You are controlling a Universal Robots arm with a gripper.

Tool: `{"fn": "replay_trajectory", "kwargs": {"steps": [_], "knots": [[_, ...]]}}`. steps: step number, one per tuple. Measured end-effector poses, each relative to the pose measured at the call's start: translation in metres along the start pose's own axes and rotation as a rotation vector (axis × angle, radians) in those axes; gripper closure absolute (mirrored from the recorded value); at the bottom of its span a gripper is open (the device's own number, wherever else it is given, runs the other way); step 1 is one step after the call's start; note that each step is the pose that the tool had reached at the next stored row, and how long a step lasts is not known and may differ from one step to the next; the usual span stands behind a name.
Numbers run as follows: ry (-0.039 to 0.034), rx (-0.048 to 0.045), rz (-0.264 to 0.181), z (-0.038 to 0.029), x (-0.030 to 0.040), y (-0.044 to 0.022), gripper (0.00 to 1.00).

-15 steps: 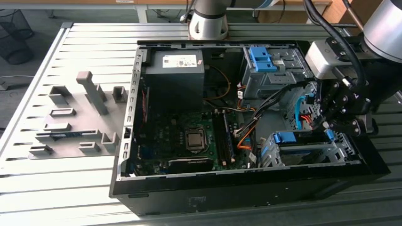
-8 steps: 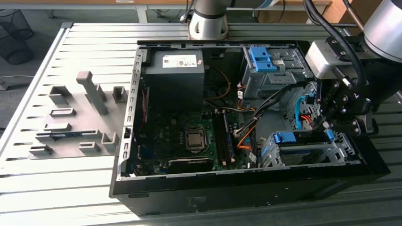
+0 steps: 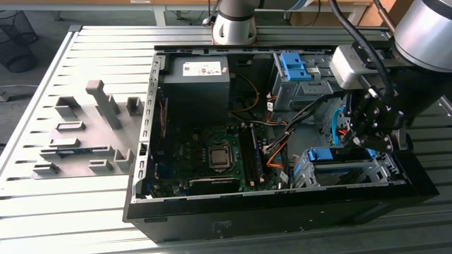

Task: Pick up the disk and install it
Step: 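Insert the second disk wire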

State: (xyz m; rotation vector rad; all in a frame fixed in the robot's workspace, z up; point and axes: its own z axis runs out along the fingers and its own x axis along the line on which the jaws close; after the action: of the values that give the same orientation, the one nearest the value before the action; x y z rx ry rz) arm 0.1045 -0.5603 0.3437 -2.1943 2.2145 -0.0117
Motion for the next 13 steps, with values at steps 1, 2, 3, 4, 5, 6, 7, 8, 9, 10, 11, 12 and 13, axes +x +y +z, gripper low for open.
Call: {"fn": "replay_trajectory", "kwargs": {"steps": [1,2,3,4,5,6,7,8,9,10,11,12,13], "knots": [[0.0000,0.0000,0.000,0.0000,0.0001,0.0016,0.89],[-0.0001,0.0000,0.000,0.0000,0.0001,0.0023,0.89],[-0.0001,0.0000,0.000,0.0000,0.0001,0.0024,0.89],[0.0000,0.0000,0.000,-0.0002,0.0001,0.0024,0.89],[0.0004,0.0000,0.000,-0.0017,0.0000,0.0024,0.89],[0.0001,0.0000,0.000,-0.0045,-0.0001,0.0023,0.89],[0.0000,0.0000,0.000,-0.0083,-0.0001,0.0023,0.89],[0.0001,0.0000,0.000,-0.0125,-0.0002,0.0022,0.89],[0.0000,0.0000,0.000,-0.0163,-0.0003,0.0021,0.89],[0.0001,0.0000,0.000,-0.0201,-0.0004,0.0020,0.89],[-0.0001,0.0000,0.000,-0.0238,-0.0005,0.0019,0.89],[0.0000,0.0000,0.000,-0.0280,-0.0007,0.0018,0.89],[0.0001,0.0000,0.000,-0.0317,-0.0009,0.0018,0.89]]}}
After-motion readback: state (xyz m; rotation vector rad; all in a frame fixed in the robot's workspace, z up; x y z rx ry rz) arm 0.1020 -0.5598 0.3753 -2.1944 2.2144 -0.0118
